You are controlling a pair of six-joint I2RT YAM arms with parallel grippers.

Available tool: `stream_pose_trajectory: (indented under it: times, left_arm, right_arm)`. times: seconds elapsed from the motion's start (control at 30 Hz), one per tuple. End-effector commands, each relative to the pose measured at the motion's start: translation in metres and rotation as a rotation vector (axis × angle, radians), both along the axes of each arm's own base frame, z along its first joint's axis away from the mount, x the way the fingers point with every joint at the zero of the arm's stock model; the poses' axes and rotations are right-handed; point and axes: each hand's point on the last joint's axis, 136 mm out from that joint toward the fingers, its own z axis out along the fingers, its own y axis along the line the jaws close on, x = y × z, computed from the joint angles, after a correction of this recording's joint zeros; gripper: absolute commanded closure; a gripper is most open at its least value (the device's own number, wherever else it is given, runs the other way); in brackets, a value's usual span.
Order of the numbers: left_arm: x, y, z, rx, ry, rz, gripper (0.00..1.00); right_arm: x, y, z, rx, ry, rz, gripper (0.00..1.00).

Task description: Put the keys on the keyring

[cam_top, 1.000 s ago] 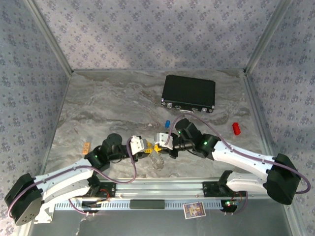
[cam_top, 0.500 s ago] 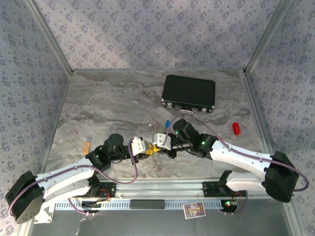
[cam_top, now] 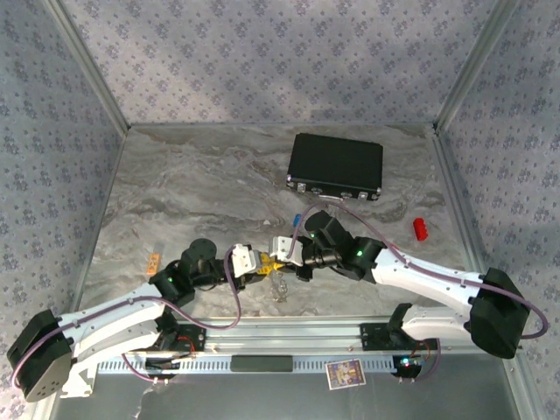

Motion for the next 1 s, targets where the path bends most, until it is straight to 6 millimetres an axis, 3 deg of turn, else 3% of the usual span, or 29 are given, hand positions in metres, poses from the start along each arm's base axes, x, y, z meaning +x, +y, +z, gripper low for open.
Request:
stream_pose_trajectory:
  times: [0.0,0.27,0.3,0.33,0.37,0.43,0.6,0.83,0.97]
  left_arm:
    - [-0.006,-0.003,-0.001,-0.005,-0.005,-0.037,0.85]
    - [0.0,-0.005,0.001,0.002,-0.02,-0.022,1.0]
    - [0.002,-0.005,0.002,0.003,-0.027,-0.012,1.0]
    - [0.004,-0.004,0.001,0.009,-0.035,0.001,1.0]
    - [0.005,-0.002,0.002,0.012,-0.042,0.012,1.0]
    - [0.007,0.0,0.005,0.018,-0.058,0.031,1.0]
    - [0.007,0.001,0.01,0.031,-0.072,0.032,1.0]
    - [0.004,-0.002,0.015,0.06,-0.042,0.015,1.0]
    - [0.004,-0.002,0.018,0.078,-0.015,0.017,1.0]
  right_arm:
    - [-0.001,0.011,0.022,0.065,-0.008,0.021,1.0]
    - [-0.007,0.01,0.019,0.067,0.018,0.051,1.0]
    - [-0.007,0.008,0.019,0.059,0.018,0.05,0.92]
    - [-0.007,0.004,0.016,0.037,0.017,0.045,0.75]
    - [-0.005,-0.002,0.014,0.007,0.012,0.034,0.66]
    - [0.001,-0.017,0.006,-0.067,-0.009,-0.005,0.61]
    - [0.007,-0.041,0.002,-0.173,-0.057,-0.058,0.63]
    - [0.002,-0.024,0.012,-0.138,-0.074,-0.012,0.73]
    - [0.0,-0.013,0.016,-0.109,-0.085,0.023,0.73]
